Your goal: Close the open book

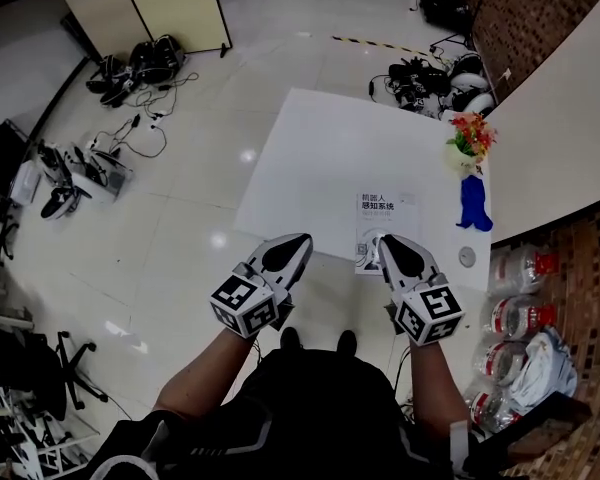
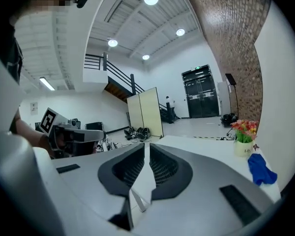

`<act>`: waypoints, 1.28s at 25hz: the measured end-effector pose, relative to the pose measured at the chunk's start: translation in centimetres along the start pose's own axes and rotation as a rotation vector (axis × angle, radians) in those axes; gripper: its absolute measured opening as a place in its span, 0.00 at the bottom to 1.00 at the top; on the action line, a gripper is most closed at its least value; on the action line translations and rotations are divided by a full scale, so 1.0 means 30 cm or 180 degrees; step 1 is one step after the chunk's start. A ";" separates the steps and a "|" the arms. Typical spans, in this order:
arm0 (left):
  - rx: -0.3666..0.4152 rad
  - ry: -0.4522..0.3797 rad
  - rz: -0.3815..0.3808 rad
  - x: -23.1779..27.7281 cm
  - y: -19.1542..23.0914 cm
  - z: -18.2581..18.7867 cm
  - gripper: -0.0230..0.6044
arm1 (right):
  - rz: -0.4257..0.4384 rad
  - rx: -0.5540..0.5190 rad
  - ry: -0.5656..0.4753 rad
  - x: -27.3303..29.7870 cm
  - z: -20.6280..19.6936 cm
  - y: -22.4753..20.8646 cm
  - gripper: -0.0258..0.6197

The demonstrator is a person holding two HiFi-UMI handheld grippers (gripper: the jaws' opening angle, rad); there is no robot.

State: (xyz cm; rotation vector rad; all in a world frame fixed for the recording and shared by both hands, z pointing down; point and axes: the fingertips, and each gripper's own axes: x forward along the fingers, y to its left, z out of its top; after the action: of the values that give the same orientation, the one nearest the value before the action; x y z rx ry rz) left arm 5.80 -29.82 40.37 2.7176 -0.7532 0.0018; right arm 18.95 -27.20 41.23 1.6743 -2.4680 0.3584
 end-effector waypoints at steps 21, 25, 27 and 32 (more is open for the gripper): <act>0.0400 -0.0039 0.0284 -0.516 -0.320 -0.052 0.03 | 0.0078 -0.0362 -0.0148 -0.292 -0.002 0.413 0.08; 0.0373 -0.0084 0.0063 -0.723 -0.396 -0.074 0.03 | -0.0065 -0.0279 -0.0128 -0.375 -0.045 0.643 0.08; 0.0317 -0.0089 -0.0002 -0.818 -0.426 -0.081 0.03 | -0.0019 -0.0351 -0.0150 -0.431 -0.038 0.757 0.08; 0.0372 -0.0006 -0.0090 -1.008 -0.562 -0.116 0.03 | -0.0017 -0.0329 -0.0197 -0.627 -0.030 0.935 0.08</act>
State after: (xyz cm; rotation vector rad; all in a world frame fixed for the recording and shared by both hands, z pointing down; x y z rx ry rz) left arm -11.47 0.06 35.95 2.8387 -0.7369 0.0379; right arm -0.09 -0.22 34.15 1.6748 -2.4787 0.1774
